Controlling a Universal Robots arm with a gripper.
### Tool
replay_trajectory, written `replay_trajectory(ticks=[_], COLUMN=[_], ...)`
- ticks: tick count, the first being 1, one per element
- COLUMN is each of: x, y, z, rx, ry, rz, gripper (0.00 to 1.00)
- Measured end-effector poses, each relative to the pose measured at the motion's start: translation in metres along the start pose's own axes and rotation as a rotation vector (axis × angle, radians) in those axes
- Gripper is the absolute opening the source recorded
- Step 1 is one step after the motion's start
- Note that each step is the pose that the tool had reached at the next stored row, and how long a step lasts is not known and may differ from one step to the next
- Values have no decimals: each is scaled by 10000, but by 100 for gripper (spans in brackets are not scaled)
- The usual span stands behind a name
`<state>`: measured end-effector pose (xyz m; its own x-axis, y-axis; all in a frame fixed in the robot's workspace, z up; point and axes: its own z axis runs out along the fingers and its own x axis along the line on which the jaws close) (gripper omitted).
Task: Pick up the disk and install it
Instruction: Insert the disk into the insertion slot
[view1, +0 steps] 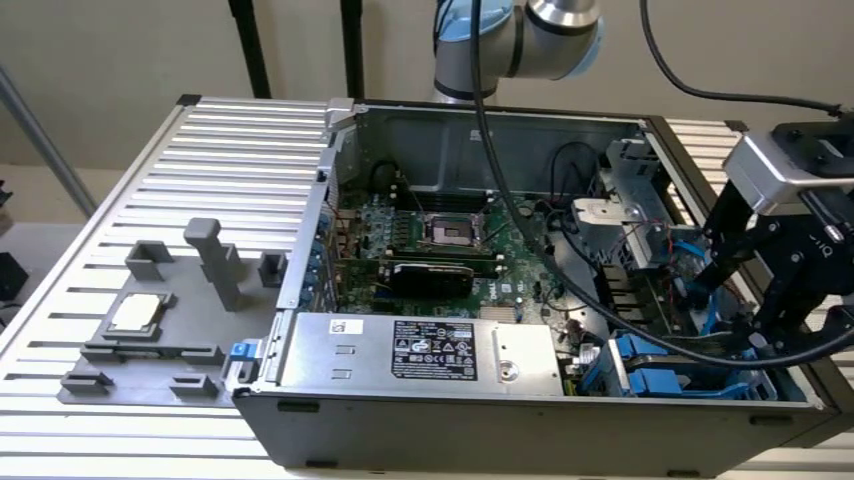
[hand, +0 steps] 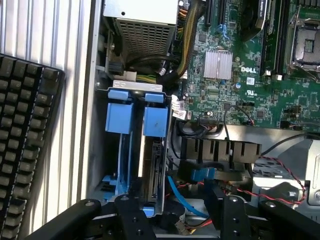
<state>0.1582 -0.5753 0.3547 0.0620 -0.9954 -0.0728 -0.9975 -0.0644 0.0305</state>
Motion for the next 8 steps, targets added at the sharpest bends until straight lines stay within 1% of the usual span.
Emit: replay_trajectory(ticks=[6, 8], x=[240, 289], y=[15, 6], z=[-18, -22], rx=[-95, -129], ry=[-8, -34], rz=[8, 9], gripper=[60, 60])
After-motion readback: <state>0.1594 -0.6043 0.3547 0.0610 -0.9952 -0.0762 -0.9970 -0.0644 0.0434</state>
